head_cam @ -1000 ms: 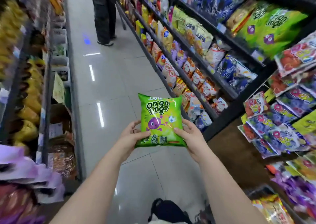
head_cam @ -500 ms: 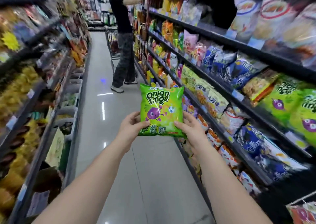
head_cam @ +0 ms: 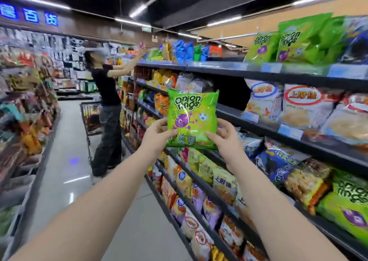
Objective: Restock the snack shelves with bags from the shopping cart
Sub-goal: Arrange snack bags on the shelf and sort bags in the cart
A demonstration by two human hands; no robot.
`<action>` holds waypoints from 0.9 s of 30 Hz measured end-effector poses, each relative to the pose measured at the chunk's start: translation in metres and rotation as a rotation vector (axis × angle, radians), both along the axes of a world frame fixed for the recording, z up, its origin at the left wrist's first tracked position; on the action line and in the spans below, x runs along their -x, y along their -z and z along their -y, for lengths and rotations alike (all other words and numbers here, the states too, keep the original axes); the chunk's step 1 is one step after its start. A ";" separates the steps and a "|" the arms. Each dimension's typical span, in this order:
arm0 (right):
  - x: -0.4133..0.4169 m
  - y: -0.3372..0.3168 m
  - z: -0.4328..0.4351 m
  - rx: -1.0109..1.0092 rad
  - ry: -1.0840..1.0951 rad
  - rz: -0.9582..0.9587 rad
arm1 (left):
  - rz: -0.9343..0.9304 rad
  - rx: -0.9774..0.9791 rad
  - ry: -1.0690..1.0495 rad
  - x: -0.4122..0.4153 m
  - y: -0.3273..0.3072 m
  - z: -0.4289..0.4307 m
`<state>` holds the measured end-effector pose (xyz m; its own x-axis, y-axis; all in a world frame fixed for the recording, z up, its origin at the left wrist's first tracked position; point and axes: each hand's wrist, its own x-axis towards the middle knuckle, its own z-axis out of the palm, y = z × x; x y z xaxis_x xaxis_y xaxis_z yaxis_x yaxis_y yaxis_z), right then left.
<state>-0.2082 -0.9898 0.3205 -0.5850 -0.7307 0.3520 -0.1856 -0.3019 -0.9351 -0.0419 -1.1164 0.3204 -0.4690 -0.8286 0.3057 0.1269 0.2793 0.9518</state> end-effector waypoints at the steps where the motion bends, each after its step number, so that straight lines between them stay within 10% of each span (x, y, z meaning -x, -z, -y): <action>1: 0.005 -0.010 0.015 0.018 0.043 -0.027 | -0.009 0.020 0.028 0.009 -0.011 0.017; 27: 0.226 -0.231 0.126 -0.067 0.837 -0.728 | -0.389 0.595 0.558 0.359 -0.227 0.207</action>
